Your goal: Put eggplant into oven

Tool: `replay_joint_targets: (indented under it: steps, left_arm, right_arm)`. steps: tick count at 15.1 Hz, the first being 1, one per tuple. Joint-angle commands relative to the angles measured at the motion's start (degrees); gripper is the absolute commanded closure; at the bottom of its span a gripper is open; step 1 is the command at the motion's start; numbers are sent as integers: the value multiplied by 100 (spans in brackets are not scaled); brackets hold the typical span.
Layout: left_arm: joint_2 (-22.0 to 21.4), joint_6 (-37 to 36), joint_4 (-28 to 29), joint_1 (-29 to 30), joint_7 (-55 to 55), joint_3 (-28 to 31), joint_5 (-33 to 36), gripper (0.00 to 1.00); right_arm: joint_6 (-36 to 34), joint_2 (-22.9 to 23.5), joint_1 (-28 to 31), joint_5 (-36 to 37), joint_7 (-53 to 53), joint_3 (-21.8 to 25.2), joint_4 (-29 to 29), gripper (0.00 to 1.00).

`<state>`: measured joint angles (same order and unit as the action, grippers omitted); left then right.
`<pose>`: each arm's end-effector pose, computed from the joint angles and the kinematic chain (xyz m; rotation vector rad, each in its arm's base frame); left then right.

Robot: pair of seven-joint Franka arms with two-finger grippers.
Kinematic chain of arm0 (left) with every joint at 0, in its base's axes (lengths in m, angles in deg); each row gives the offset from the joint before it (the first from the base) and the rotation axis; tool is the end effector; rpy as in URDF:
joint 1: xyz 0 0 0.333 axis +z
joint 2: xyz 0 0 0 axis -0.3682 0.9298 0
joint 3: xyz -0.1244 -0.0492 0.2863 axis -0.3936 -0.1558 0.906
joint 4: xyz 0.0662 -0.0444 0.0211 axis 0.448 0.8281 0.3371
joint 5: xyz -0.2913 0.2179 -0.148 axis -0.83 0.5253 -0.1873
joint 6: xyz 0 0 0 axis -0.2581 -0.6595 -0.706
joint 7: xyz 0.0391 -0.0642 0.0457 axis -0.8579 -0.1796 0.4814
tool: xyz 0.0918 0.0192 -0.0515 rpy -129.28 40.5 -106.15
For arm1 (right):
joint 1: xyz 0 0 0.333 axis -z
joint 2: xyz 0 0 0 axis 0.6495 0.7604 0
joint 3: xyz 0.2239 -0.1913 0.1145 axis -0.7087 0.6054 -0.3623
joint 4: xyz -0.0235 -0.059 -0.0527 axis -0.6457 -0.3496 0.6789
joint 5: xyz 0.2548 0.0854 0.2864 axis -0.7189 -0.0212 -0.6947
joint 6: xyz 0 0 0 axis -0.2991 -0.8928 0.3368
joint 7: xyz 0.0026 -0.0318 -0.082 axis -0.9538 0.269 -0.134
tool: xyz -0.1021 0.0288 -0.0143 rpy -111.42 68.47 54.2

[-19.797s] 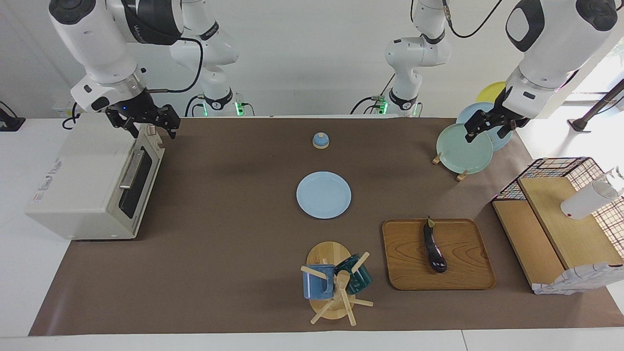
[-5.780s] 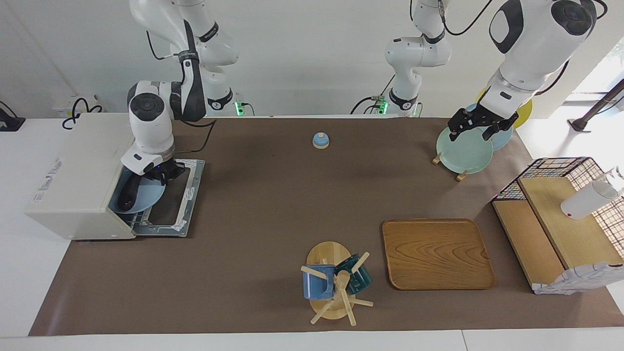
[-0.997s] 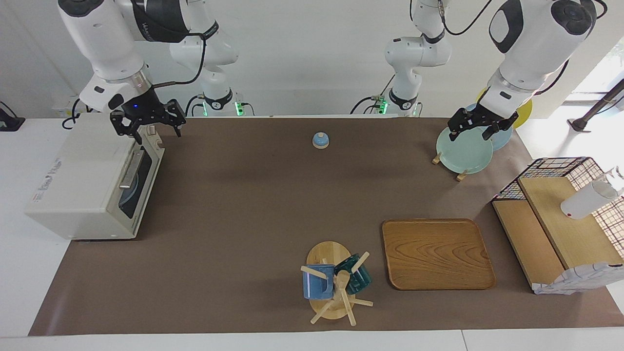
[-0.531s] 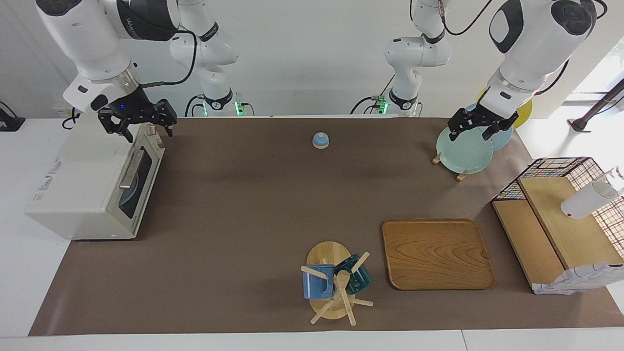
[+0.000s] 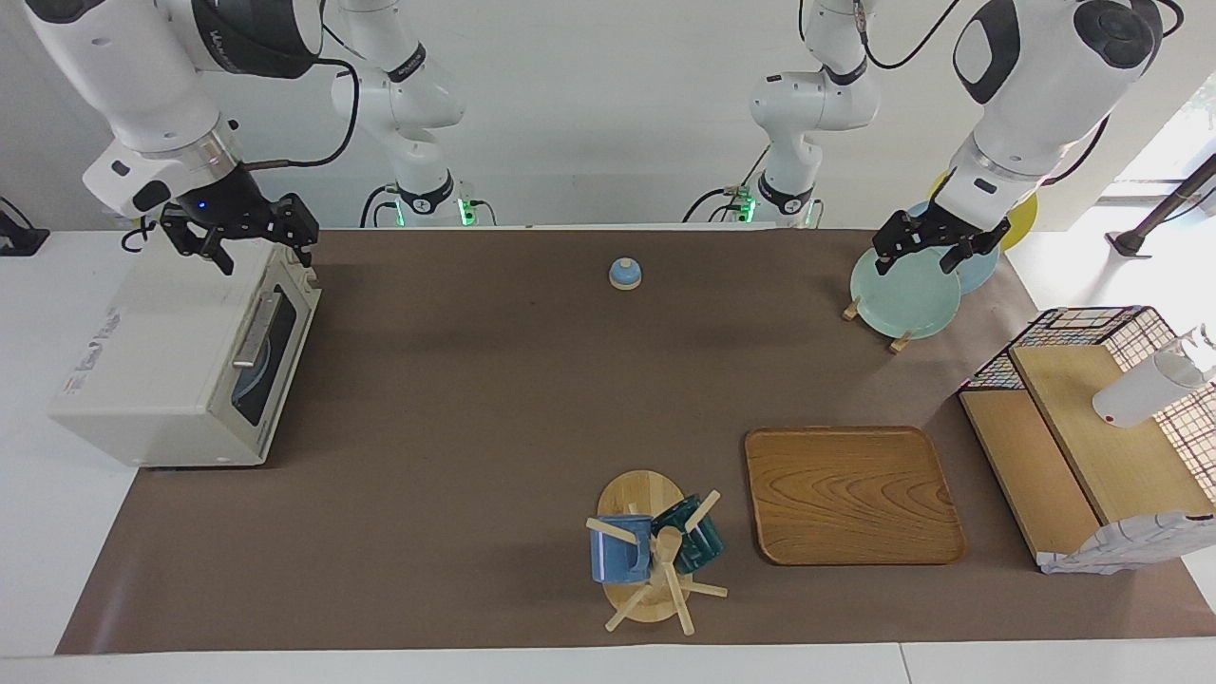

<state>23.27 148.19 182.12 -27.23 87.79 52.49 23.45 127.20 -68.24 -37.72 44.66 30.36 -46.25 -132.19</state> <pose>0.5378 -0.0601 0.5888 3.1029 -0.0589 -0.1304 0.5514 -0.0353 0.6110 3.1094 0.1732 -0.0955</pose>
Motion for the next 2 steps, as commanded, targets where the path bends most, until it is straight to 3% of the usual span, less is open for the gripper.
replay_joint_targets:
  steps: [1, 2]
  left_arm:
    - [-139, 6, 131, -9, -3, 11, 129, 0]
    - [-139, 6, 131, -9, -3, 11, 129, 0]
  right_arm:
    - [32, -61, 55, 50, 124, -76, -50, 0]
    - [32, -69, 56, 50, 124, -76, -50, 0]
